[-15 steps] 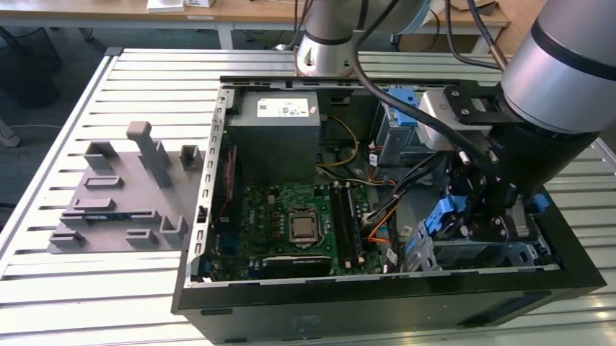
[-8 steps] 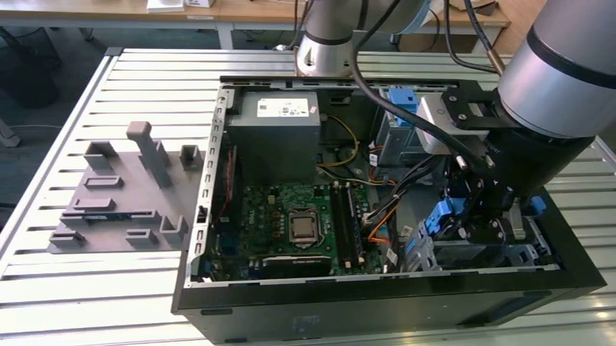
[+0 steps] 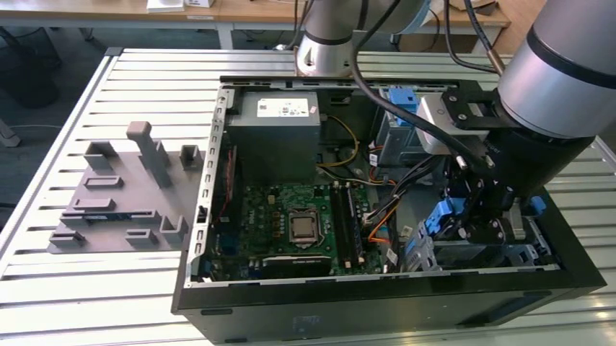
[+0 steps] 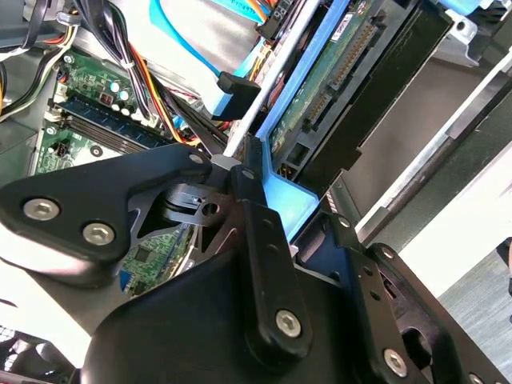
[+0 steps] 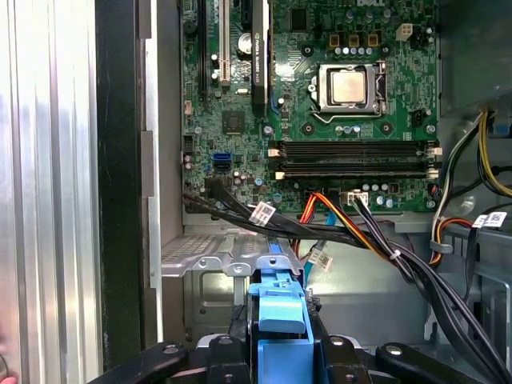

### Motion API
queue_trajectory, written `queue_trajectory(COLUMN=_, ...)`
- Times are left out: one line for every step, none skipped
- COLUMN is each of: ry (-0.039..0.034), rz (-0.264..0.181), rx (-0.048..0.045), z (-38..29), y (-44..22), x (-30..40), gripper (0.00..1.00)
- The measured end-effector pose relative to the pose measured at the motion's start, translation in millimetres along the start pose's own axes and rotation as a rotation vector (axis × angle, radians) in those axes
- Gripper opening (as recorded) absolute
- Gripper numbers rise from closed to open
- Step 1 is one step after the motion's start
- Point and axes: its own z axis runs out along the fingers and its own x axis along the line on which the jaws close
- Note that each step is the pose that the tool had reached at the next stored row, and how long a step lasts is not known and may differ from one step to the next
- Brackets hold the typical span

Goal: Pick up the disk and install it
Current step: 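Insert the disk into the insertion slot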

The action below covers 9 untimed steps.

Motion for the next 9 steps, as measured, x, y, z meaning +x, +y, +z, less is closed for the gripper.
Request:
queue_trajectory(ry=0.0003, rz=0.000, rx=0.0000, z=-0.1, y=0.0, x=0.0, gripper=0.38)
queue_trajectory(ry=0.0001, rz=0.000, rx=-0.0001, z=-0.1, y=0.0, x=0.0, gripper=0.44)
queue_trajectory(ry=0.0001, rz=0.000, rx=-0.0001, z=0.0, y=0.0, x=0.0, gripper=0.44)
queue_trajectory(ry=0.0001, rz=0.000, rx=-0.0001, z=0.0, y=0.0, x=0.0, gripper=0.44)
queue_trajectory(ry=0.0001, rz=0.000, rx=-0.0001, z=0.0, y=0.0, x=0.0, gripper=0.44)
queue_trajectory(ry=0.0003, rz=0.000, rx=-0.0001, z=0.0, y=0.0, x=0.0, gripper=0.44)
queue_trajectory(ry=0.0002, rz=0.000, rx=-0.0001, z=0.3, y=0.0, x=0.0, gripper=0.44)
queue_trajectory(ry=0.0000, rz=0.000, rx=-0.0001, z=0.8, y=0.0, x=0.0, gripper=0.44)
queue_trajectory(ry=0.0003, rz=0.000, rx=-0.0001, z=1.0, y=0.0, x=0.0, gripper=0.42)
